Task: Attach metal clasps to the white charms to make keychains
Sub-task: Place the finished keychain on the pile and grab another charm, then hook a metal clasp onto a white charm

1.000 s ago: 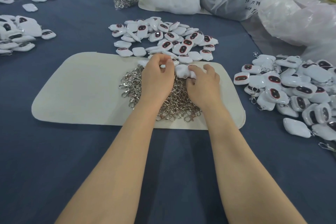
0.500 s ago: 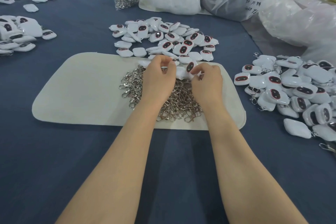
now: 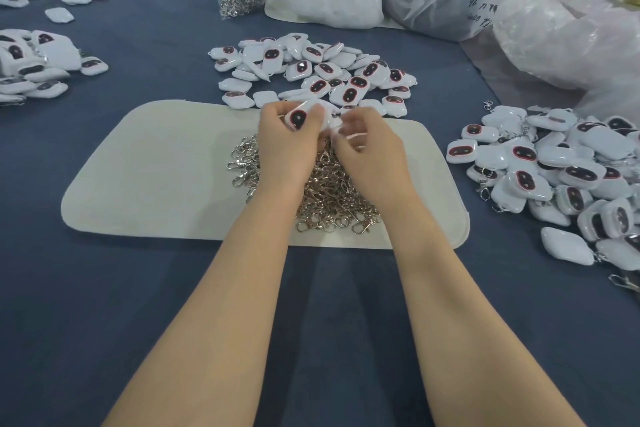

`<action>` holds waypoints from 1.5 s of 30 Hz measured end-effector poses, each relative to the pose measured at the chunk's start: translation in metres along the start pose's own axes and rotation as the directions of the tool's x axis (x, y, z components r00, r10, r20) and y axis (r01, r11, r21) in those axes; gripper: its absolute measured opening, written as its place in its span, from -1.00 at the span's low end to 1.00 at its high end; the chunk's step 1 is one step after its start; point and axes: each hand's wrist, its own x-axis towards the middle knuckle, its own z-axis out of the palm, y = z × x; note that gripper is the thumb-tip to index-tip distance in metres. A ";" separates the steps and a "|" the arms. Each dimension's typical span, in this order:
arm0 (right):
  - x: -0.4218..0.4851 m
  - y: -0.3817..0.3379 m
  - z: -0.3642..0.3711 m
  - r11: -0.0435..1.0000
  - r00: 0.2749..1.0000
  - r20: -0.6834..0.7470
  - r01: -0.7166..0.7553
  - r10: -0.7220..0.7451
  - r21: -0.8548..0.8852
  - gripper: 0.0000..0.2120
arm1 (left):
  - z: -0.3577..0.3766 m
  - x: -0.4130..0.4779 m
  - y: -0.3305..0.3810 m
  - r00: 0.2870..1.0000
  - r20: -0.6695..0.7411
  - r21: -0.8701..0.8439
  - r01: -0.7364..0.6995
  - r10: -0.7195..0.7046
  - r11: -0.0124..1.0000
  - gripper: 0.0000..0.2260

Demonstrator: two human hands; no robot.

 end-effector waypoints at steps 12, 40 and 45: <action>-0.001 0.007 0.006 0.905 0.988 0.154 0.040 0.028 -0.423 -0.91 | -0.001 0.001 0.008 0.968 0.107 -0.466 0.251 -0.228 0.849 -0.92; 0.005 -0.001 -0.012 0.858 0.982 -0.122 -0.060 0.142 0.509 -0.73 | 0.005 -0.009 -0.005 0.959 0.235 0.456 -0.254 0.160 0.853 -0.92; 0.005 -0.003 -0.009 0.833 0.985 -0.110 -0.051 0.134 0.551 -0.73 | 0.005 -0.005 -0.009 0.944 0.281 0.503 -0.299 0.174 0.811 -0.84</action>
